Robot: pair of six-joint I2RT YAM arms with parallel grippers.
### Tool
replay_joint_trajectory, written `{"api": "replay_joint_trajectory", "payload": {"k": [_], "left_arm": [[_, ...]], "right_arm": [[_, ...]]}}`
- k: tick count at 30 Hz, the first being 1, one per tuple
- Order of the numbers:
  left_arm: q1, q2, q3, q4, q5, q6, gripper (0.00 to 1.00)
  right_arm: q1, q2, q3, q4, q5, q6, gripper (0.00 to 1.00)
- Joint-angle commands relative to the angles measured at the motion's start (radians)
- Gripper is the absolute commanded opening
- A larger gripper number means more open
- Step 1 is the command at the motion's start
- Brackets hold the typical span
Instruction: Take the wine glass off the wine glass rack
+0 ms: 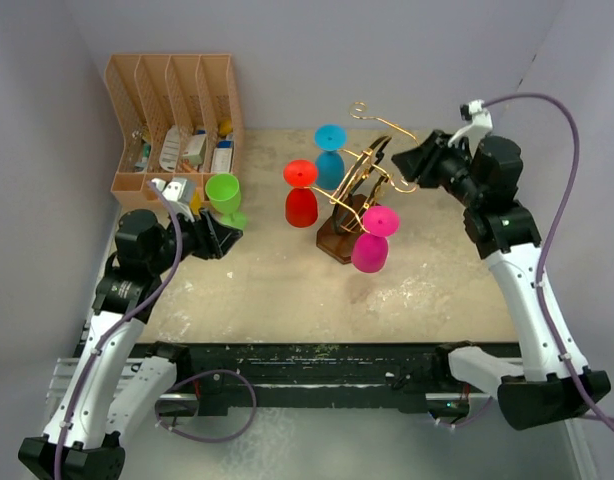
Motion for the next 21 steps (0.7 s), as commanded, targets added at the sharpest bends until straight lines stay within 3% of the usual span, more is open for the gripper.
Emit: {"api": "replay_joint_trajectory", "payload": {"k": [1,7,21], "left_arm": [[-0.003,-0.021,0.029,0.015,0.027,0.029,0.55],[-0.003,-0.023,0.026,0.002,0.044,0.031,0.55],[-0.003,-0.036,0.023,-0.012,0.048,0.026,0.55]], "right_arm": [[-0.117,-0.111,-0.211,0.178,-0.370,0.297,0.39],[-0.172,-0.259,-0.417,0.148,-0.396,0.378,0.42],[-0.174,-0.344,-0.448,-0.014,-0.291,0.342,0.43]]}}
